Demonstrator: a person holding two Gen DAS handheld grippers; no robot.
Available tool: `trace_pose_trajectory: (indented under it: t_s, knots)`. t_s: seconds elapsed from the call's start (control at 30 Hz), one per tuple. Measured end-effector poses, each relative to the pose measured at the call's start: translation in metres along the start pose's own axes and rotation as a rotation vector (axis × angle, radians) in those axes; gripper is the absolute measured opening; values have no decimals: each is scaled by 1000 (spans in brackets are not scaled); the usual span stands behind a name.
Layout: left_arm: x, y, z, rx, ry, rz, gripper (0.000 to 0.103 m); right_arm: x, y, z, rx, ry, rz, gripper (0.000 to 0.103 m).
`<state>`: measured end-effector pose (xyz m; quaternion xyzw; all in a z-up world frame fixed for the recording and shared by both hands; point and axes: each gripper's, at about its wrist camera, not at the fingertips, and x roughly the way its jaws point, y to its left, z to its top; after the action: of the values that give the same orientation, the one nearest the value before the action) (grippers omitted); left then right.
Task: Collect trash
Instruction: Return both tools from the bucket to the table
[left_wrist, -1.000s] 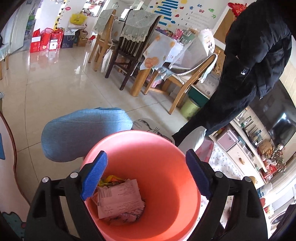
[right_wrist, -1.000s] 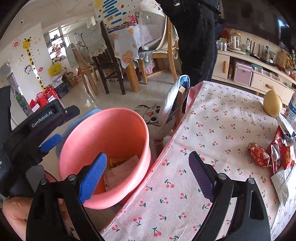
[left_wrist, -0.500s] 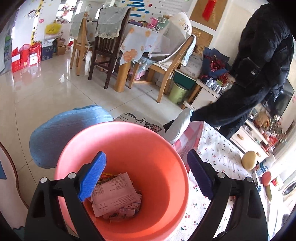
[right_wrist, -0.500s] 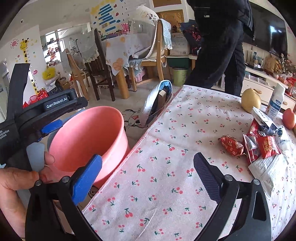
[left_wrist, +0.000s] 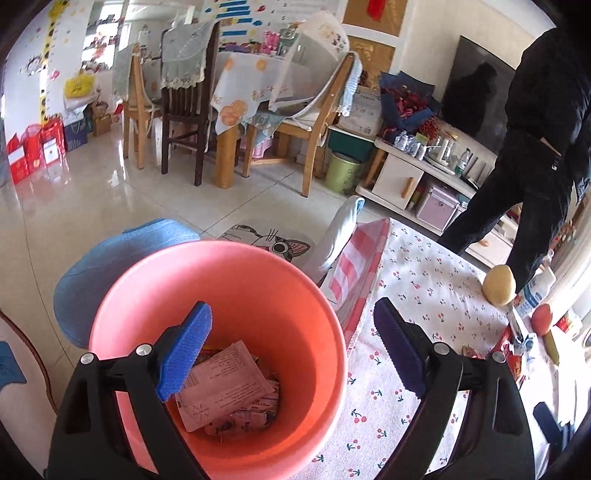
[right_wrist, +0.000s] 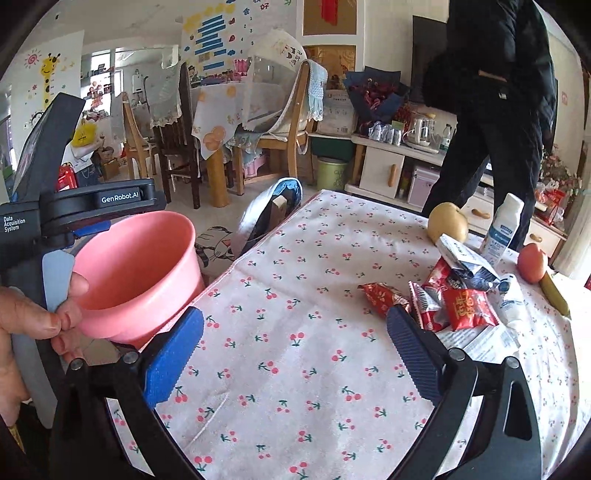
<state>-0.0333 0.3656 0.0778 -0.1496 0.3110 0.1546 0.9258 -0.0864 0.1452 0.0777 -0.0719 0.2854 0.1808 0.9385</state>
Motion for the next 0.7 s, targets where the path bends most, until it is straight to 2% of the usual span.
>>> trace_pose_trajectory:
  t_s: [0.17, 0.27, 0.4, 0.7]
  knots:
    - [-5, -13, -1, 26, -54, 6, 90, -7, -15, -7, -16, -18, -28, 98]
    - [-7, -20, -1, 20, -65, -26, 90, -9, -30, -11, 14, -12, -23, 98]
    - [-10, -34, -3, 62, -89, -45, 90, -11, -54, -19, 70, 15, 12, 98]
    - [-2, -71, -11, 102, -55, -108, 90, -8, -105, -36, 176, 87, 14, 98]
